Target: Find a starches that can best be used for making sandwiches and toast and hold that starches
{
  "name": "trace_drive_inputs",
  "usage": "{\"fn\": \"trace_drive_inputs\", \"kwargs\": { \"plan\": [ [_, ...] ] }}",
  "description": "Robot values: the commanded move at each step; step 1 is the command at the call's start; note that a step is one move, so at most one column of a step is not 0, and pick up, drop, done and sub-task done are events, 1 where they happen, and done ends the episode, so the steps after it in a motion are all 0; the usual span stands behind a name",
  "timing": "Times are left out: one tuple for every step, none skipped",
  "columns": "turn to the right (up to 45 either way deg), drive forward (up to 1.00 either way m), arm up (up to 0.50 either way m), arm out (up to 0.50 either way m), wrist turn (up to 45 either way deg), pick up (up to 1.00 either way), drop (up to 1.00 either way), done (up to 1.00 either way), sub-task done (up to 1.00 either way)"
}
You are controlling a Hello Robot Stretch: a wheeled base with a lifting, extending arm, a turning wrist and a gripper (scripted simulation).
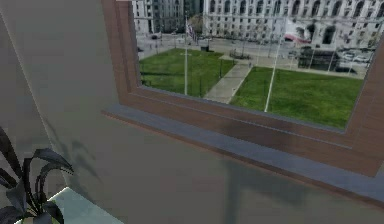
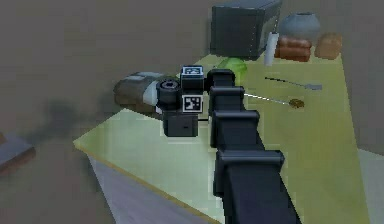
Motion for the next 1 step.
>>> {"fn": "trace_drive_inputs", "kwargs": {
  "plan": [
    [0.0, 0.00, 0.00, 0.00, 0.0, 0.00, 0.00, 1.00, 0.00]
  ]
}}
